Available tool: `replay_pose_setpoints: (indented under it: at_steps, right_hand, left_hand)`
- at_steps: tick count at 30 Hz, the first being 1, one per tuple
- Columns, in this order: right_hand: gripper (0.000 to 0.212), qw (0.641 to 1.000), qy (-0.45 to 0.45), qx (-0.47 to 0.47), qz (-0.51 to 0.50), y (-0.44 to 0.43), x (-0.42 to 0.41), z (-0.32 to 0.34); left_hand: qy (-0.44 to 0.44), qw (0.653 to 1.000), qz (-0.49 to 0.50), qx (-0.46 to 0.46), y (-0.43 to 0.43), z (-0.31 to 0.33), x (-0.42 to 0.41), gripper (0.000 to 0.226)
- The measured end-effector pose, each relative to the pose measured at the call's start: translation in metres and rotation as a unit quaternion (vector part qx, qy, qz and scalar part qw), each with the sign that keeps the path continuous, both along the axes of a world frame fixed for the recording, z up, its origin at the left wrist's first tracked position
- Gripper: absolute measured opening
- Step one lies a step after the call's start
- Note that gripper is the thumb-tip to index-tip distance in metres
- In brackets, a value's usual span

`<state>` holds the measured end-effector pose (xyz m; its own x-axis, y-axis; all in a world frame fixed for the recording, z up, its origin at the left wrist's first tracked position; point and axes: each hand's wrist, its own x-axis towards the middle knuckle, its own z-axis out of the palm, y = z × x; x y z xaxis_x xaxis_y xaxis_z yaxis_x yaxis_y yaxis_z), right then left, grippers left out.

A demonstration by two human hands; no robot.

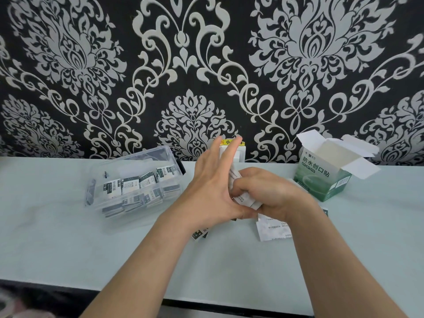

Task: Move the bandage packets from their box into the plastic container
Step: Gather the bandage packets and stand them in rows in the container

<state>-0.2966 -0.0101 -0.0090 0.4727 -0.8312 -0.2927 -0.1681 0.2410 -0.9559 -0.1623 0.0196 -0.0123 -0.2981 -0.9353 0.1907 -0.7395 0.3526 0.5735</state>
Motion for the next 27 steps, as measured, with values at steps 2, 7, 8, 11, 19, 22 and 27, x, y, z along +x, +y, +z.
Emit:
replay_pose_setpoints:
  at_steps: [2,7,8,11,19,22,27]
  right_hand:
    - [0.016,1.0,-0.006,-0.001,0.006,0.0,0.0,0.001]
    - [0.023,0.999,-0.05,-0.001,-0.005,0.002,0.001,0.003]
    - [0.024,0.998,-0.056,-0.002,-0.012,0.002,0.001,0.003]
    - [0.026,0.997,-0.066,-0.014,-0.022,0.001,0.002,0.003]
    - [0.016,1.0,-0.014,0.003,0.016,-0.001,0.012,0.0]
    - [0.015,0.993,0.119,-0.024,0.005,-0.003,0.014,-0.003]
    - [0.026,0.957,0.277,-0.067,0.045,-0.005,0.023,-0.013]
  left_hand:
    - [-0.014,1.0,-0.001,-0.017,0.002,0.001,0.0,0.127]
    - [-0.055,0.996,0.016,-0.061,0.001,-0.006,-0.006,0.122]
    - [-0.055,0.996,0.02,-0.062,0.001,-0.008,-0.008,0.121]
    - [-0.05,0.995,0.029,-0.079,0.001,-0.011,-0.009,0.108]
    - [-0.013,0.998,0.016,-0.063,0.014,-0.007,0.014,0.096]
    - [-0.03,0.998,0.041,-0.04,0.02,0.001,0.04,0.083]
    - [-0.253,0.966,-0.002,0.055,0.031,-0.007,0.067,0.054]
